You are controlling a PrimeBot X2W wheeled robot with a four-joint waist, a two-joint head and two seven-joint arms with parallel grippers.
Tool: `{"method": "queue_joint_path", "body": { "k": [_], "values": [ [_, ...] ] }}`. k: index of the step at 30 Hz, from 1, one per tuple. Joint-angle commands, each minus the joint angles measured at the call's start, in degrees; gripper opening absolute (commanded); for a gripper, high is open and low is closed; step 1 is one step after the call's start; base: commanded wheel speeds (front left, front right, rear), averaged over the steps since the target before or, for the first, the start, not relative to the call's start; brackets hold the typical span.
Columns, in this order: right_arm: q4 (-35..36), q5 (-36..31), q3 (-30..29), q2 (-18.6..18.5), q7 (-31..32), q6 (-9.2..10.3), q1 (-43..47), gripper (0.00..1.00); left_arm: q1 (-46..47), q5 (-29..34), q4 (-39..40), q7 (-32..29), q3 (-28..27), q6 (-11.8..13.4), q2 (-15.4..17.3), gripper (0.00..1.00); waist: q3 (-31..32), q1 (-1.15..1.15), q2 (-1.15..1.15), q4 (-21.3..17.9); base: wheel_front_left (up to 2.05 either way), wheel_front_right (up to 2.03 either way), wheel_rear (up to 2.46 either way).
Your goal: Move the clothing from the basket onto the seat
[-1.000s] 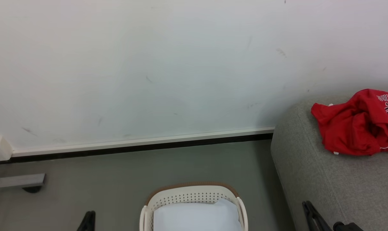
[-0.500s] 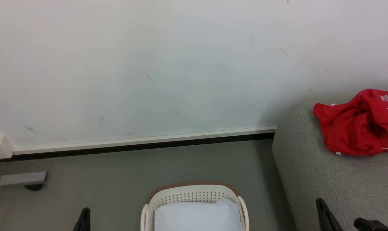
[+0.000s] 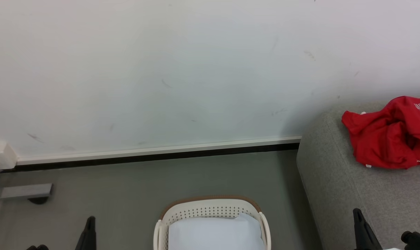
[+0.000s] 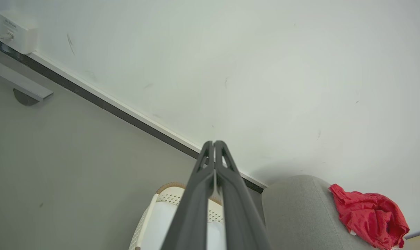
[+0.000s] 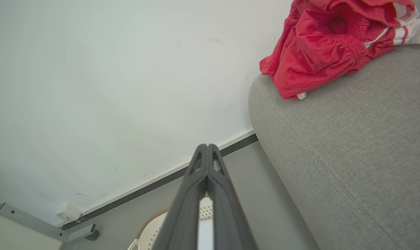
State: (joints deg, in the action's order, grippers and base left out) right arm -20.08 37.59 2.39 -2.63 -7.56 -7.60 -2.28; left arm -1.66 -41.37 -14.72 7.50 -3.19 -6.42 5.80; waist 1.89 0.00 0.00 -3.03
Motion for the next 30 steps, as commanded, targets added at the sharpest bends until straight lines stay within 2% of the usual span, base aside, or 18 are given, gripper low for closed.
{"method": "queue_joint_path", "body": {
  "k": [1,30],
  "values": [
    [1.09,1.98,-0.45,-0.53,0.33,0.05,-1.71,0.00,1.51,-1.96,0.93,-0.52,-0.46,0.35,0.24,0.00,-0.02,0.00,0.00,0.04,0.00,0.00,0.00],
    [2.95,23.95,-3.14,-1.13,5.27,0.09,-3.14,0.00,4.18,-21.67,2.37,-5.94,-1.67,1.15,-1.00,0.00,-0.56,0.00,0.00,0.95,0.00,0.00,0.00]
  ]
}}
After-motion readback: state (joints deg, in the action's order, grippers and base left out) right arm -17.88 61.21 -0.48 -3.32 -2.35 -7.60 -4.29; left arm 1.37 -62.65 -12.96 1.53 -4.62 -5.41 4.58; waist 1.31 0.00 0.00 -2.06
